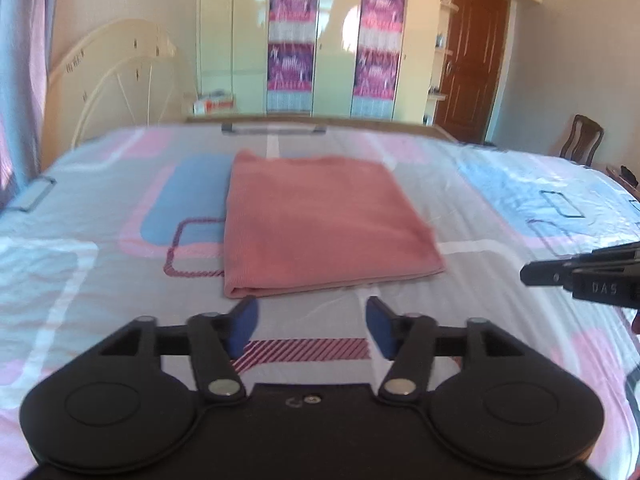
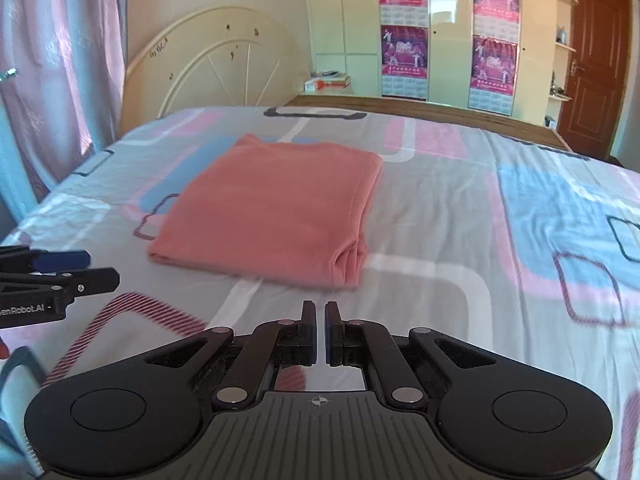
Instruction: Fold small clothes
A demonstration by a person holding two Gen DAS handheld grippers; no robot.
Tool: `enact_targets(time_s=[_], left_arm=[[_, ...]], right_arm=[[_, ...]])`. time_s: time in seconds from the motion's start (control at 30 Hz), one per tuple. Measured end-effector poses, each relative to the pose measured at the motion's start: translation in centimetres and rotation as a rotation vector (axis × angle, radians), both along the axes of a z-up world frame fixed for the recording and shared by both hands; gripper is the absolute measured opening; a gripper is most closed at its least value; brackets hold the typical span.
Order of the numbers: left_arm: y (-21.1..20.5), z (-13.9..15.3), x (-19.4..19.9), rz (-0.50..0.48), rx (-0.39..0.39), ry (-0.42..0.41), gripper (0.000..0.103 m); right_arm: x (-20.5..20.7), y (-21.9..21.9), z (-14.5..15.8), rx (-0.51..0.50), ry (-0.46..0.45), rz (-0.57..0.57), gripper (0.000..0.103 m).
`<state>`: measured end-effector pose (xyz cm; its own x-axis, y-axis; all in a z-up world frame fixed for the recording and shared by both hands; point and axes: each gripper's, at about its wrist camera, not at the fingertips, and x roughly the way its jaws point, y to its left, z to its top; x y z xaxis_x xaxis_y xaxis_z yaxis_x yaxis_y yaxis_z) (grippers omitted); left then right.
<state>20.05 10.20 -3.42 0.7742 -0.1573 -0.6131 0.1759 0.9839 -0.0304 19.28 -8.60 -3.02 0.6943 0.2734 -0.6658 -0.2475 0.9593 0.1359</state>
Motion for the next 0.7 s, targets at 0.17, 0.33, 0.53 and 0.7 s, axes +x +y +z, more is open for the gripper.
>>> enact_targets(time_s=[0.17, 0.33, 0.53, 0.7], left_arm=[[-0.9, 2.9, -5.6, 0.010, 0.001, -0.098, 0.103], [-1.1, 4.6, -9.9, 0.042, 0.017, -0.138, 0.103], [-0.8, 5.6, -13.2, 0.053, 0.014, -0.152, 0.103], [-0.3, 6.6, -15.1, 0.049, -0.010, -0.152, 0.103]], right_arm=[[-5.6, -0.4, 2.4, 0.031, -0.043, -0.023, 0.010], [-10.9, -0.9, 4.6, 0.041, -0.175, -0.100, 0.103], [-14.5, -0.2, 6.7, 0.060, -0.181, -0.104, 0.103], [-17.3, 0.9, 8.2, 0.057, -0.192, -0.098, 0.103]])
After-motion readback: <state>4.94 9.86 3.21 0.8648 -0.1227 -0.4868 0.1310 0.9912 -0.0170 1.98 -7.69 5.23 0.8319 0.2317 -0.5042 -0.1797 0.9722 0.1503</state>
